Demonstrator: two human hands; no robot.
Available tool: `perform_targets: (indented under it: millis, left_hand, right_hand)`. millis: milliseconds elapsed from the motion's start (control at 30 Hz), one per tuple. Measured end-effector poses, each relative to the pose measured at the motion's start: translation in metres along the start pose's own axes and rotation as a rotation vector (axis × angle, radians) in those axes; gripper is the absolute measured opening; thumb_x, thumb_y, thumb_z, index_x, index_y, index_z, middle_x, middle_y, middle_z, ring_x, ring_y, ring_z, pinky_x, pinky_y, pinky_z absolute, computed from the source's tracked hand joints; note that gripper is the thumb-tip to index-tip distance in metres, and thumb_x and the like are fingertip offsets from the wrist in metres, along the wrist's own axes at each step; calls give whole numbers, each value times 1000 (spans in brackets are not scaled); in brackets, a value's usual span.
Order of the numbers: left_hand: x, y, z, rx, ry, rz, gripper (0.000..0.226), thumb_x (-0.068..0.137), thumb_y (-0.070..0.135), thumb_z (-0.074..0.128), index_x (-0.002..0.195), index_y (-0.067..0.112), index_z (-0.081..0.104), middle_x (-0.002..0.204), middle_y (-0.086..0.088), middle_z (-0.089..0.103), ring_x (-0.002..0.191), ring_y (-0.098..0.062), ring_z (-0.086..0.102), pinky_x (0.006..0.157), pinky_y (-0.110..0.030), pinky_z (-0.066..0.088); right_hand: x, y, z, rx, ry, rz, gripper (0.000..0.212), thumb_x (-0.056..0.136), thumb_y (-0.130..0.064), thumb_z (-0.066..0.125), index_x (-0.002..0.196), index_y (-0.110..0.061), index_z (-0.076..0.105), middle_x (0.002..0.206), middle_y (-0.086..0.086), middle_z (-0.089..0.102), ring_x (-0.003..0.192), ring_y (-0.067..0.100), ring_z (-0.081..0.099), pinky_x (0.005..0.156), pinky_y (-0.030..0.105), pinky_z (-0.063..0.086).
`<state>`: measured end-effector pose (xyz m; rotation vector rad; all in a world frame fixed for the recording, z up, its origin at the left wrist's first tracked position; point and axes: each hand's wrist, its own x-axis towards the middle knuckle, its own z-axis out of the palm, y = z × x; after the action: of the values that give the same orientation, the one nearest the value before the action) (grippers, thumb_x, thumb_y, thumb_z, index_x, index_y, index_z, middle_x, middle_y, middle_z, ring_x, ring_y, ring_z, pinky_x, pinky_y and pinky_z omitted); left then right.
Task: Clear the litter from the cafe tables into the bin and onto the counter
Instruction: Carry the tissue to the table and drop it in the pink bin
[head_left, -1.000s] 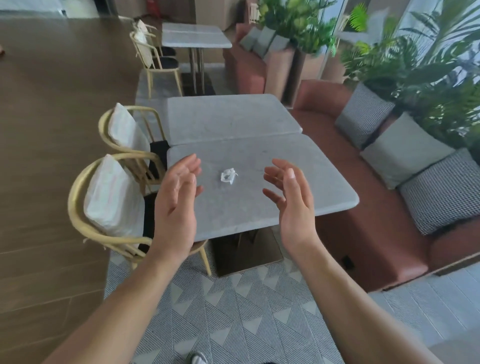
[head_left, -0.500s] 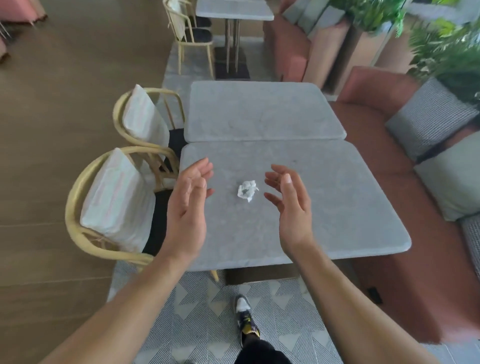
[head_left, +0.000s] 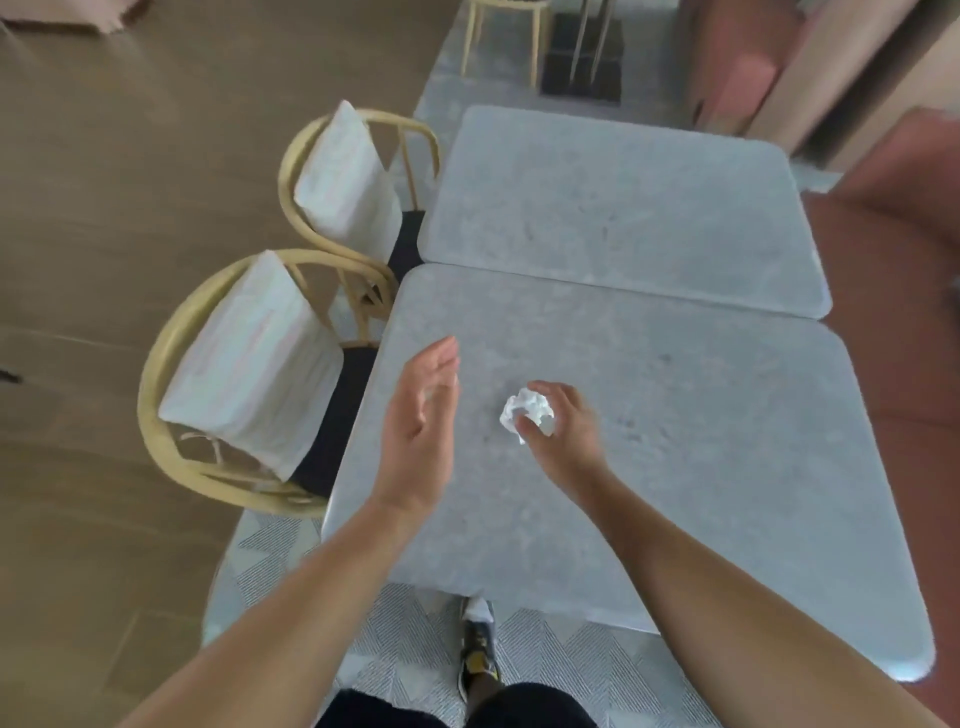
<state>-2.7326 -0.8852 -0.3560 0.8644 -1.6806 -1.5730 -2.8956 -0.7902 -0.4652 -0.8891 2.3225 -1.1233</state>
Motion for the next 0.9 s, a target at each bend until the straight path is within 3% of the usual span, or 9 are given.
perform_targets:
  millis: [100, 367, 533, 700, 800, 900]
  left_hand:
    - [10, -11, 6, 50, 27, -48, 58, 103, 51, 44, 150, 20, 53, 149, 11, 58, 138, 1, 54, 118, -46, 47]
    - [15, -47, 2, 68, 107, -124, 52, 101, 50, 47, 146, 23, 55, 148, 9, 60, 138, -3, 56, 115, -52, 48]
    - [9, -60, -9, 84, 146, -152, 53, 100, 56, 46, 144, 27, 55, 147, 9, 61, 138, -3, 56, 116, -53, 48]
    - [-1, -61, -25, 75, 201, -170, 42, 100, 56, 47, 138, 39, 55, 147, 11, 61, 139, -4, 56, 116, -55, 47]
    - [-13, -62, -43, 94, 244, -164, 49, 102, 55, 46, 144, 31, 57, 147, 13, 61, 140, -5, 55, 115, -55, 48]
    - [-25, -62, -67, 73, 327, -153, 55, 102, 53, 48, 146, 22, 57, 145, 16, 61, 140, -8, 55, 115, -57, 47]
  right_hand:
    - [32, 19, 18, -185, -152, 43, 52, 95, -23, 73, 144, -20, 57, 149, 6, 51, 134, 35, 46, 108, 37, 40]
    - [80, 63, 48, -520, -337, 108, 55, 98, -31, 66, 150, -29, 48, 167, 3, 27, 152, 33, 23, 115, 49, 39]
    - [74, 79, 63, -643, -405, 20, 54, 97, -21, 64, 148, -30, 50, 159, 2, 36, 149, 33, 29, 113, 47, 36]
    - [59, 76, 79, -689, -419, -89, 39, 96, -10, 60, 133, -22, 60, 132, 10, 51, 123, 35, 49, 97, 42, 43]
    - [45, 53, 96, -542, -446, -40, 25, 103, -24, 58, 126, -17, 64, 124, 13, 58, 118, 37, 53, 97, 42, 46]
    - [27, 13, 117, -353, -477, -46, 26, 100, -11, 56, 123, -15, 68, 120, 10, 60, 115, 33, 56, 92, 35, 44]
